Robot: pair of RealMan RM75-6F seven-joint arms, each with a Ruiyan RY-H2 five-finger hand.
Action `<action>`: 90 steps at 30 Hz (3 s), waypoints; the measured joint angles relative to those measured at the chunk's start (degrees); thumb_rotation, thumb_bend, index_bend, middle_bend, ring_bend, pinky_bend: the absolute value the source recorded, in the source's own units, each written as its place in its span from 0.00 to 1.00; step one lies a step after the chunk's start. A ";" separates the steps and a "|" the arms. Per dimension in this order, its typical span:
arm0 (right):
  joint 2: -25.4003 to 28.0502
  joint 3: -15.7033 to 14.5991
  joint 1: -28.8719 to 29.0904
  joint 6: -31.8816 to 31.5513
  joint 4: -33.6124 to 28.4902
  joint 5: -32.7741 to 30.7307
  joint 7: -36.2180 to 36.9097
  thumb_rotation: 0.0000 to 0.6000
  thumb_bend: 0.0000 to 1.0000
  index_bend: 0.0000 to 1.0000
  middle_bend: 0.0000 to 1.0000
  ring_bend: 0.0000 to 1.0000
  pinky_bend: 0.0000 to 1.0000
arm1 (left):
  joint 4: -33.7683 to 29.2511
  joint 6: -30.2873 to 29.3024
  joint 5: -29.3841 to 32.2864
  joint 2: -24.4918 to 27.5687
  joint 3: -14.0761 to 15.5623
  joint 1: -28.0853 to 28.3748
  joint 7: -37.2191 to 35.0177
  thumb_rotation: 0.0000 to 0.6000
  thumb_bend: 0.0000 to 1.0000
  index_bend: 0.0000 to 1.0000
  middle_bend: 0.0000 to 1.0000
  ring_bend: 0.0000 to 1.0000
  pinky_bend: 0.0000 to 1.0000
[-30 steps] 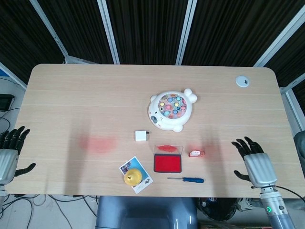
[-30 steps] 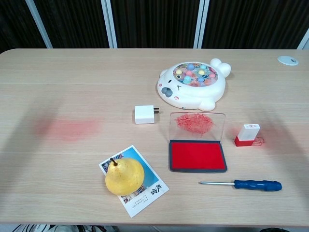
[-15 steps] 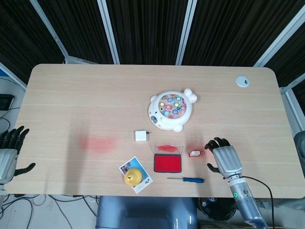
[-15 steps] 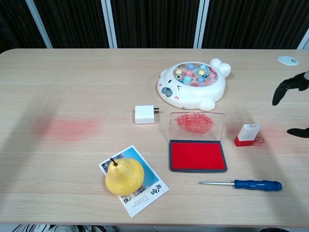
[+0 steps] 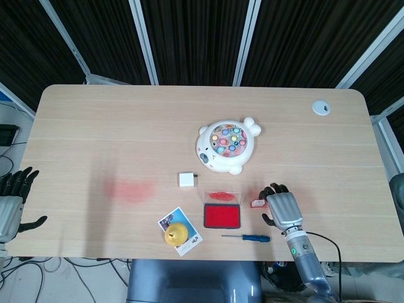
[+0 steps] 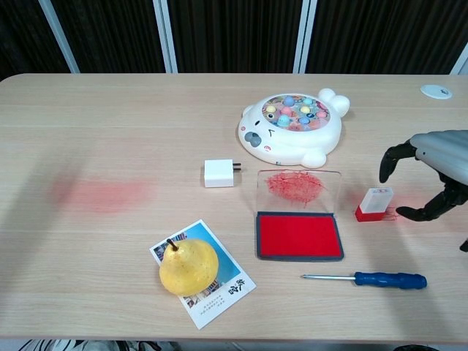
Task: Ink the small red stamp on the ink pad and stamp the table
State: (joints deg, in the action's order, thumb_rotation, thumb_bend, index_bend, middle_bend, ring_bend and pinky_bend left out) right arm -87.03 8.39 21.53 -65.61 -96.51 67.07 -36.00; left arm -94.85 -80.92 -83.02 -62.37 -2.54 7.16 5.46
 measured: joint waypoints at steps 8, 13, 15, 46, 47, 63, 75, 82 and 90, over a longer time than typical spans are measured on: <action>-2.53 0.22 1.54 0.44 2.50 -2.55 -1.25 1.00 0.39 0.41 0.33 0.20 0.23 | -0.42 0.77 0.85 0.46 -0.12 0.20 -0.55 1.00 0.00 0.00 0.00 0.00 0.00; -3.57 0.17 2.18 0.68 3.59 -3.98 -1.73 1.00 0.40 0.41 0.33 0.20 0.23 | -0.74 1.23 1.15 0.73 -0.07 0.32 -0.70 1.00 0.00 0.00 0.00 0.00 0.00; -3.97 0.13 2.45 0.81 4.01 -4.52 -1.82 1.00 0.41 0.41 0.33 0.20 0.23 | -0.85 1.36 1.26 0.81 -0.07 0.36 -0.71 1.00 0.00 0.00 0.00 0.00 0.00; -7.72 -0.73 4.78 0.84 7.74 -7.93 -1.31 1.00 0.48 0.59 0.43 0.25 0.26 | -1.56 2.36 2.47 1.61 -0.25 0.75 -1.64 1.00 0.00 0.00 0.00 0.00 0.00; -7.76 -0.81 4.83 0.83 7.85 -7.98 -1.31 1.00 0.49 0.60 0.44 0.26 0.26 | -1.58 2.39 2.49 1.63 -0.24 0.76 -1.65 1.00 0.00 0.00 0.00 0.00 0.00; -7.18 -2.01 4.55 -1.30 6.79 -3.05 2.09 1.00 0.64 0.77 0.61 0.47 0.47 | -1.83 2.44 2.60 1.77 -0.17 0.80 -1.60 1.00 0.00 0.00 0.00 0.00 0.00; -5.95 -4.34 4.37 -3.58 -1.94 3.46 1.56 1.00 0.64 0.78 0.62 0.48 0.47 | -2.21 2.64 2.89 1.96 -0.09 0.77 -1.89 1.00 0.00 0.00 0.00 0.00 0.00; -9.62 -4.40 4.99 -2.91 -2.31 1.52 -0.58 1.00 0.64 0.78 0.62 0.48 0.47 | -2.25 2.84 3.09 2.02 -0.09 0.83 -1.93 1.00 0.00 0.00 0.00 0.00 0.00; -15.67 -3.58 5.41 -2.61 1.38 -0.60 -0.38 1.00 0.64 0.79 0.63 0.48 0.47 | -2.46 3.32 3.21 2.16 0.02 0.97 -2.21 1.00 0.00 0.00 0.00 0.00 0.00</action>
State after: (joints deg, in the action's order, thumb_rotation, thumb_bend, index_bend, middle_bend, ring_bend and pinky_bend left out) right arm -102.70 4.81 26.94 -68.22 -95.13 66.46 -36.39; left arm -97.30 -77.61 -79.82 -60.21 -2.52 8.13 3.26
